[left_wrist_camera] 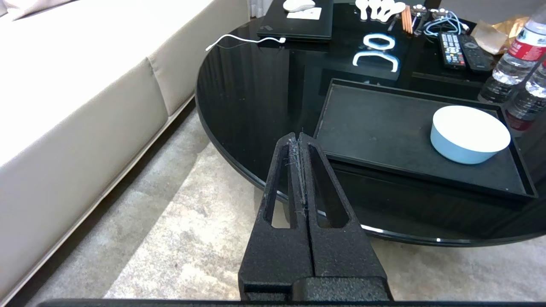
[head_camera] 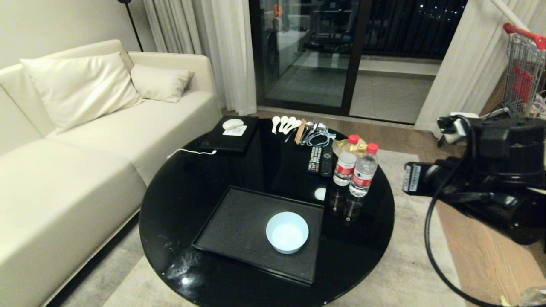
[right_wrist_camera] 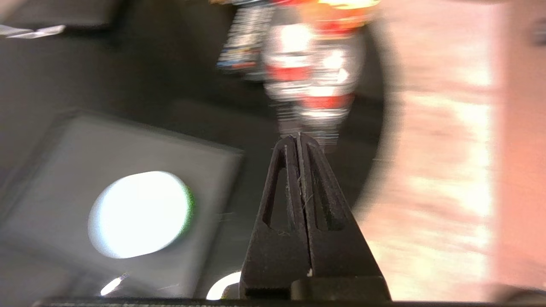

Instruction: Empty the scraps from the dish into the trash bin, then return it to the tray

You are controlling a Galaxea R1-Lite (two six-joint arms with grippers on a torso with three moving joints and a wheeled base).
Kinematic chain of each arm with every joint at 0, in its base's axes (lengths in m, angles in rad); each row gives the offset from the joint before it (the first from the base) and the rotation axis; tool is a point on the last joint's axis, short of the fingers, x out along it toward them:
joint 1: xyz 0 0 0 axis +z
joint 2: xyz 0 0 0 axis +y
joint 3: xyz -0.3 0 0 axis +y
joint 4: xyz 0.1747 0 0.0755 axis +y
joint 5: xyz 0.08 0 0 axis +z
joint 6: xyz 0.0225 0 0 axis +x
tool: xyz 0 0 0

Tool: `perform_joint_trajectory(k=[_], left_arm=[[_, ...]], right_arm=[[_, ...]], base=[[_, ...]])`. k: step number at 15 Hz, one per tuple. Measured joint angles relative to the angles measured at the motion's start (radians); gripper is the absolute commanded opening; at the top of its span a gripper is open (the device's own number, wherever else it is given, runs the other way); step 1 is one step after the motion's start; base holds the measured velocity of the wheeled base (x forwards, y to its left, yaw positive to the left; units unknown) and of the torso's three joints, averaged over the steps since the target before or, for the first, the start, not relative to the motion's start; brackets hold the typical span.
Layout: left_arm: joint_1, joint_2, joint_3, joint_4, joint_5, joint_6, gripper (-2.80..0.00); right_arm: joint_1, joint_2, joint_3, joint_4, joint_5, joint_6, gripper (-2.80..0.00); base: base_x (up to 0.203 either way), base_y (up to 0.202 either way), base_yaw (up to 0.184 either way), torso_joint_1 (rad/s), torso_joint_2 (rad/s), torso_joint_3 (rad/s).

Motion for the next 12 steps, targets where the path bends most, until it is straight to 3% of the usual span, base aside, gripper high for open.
perform_joint_trajectory(k=[5,7,12], left_arm=[[0.000,0.000,0.000,0.000,0.000,0.000,-2.80],[0.000,0.000,0.000,0.000,0.000,0.000,-2.80],[0.000,0.000,0.000,0.000,0.000,0.000,-2.80]], right_arm=[[-0.208,-0.209,0.354,-0.234,0.004,-0.144,-2.80],[-0.255,-0.306,0.474,-0.293,0.006,-0.170,-2.80],[-0.325,-0.662,0.677,-0.205,0.036,-0.250,-2.80]], base=[[0.000,0.000,0.000,0.000,0.00,0.000],[0.000,0.000,0.000,0.000,0.00,0.000],[0.000,0.000,0.000,0.000,0.00,0.000]])
